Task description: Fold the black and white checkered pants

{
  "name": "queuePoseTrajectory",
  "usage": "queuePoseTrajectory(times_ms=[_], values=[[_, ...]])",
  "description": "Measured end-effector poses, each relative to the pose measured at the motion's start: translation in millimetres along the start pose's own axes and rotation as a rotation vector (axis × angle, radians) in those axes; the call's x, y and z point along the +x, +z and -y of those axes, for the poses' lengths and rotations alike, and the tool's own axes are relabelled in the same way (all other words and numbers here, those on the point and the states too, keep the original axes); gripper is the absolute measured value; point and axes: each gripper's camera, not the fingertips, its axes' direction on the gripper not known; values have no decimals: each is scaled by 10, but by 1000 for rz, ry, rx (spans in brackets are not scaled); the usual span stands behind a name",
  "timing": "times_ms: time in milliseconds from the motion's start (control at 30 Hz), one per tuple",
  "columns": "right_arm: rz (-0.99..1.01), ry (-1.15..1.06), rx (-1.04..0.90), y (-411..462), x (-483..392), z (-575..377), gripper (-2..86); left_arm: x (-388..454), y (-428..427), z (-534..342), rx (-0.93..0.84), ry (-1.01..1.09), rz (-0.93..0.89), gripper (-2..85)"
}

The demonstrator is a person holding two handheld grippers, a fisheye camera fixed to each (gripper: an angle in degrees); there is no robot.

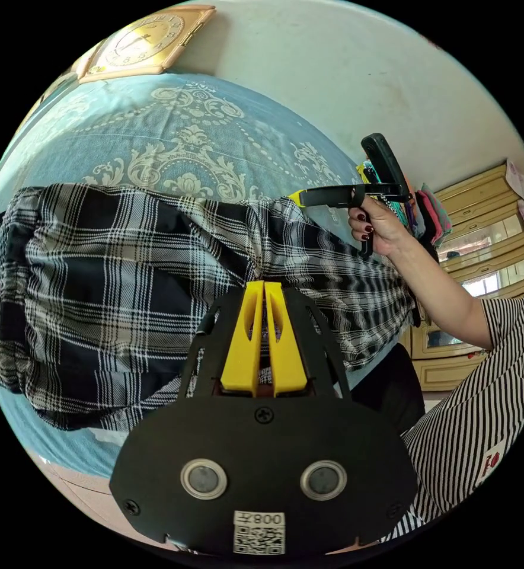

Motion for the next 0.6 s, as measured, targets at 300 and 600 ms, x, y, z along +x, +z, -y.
queuePoseTrajectory(times_ms=[300,600], values=[[55,83,9,-46,221,72,1,-132,-261,-163,-22,-72,60,30],[5,57,22,-123,185,35,7,-55,-521,-150,16,-82,34,39]])
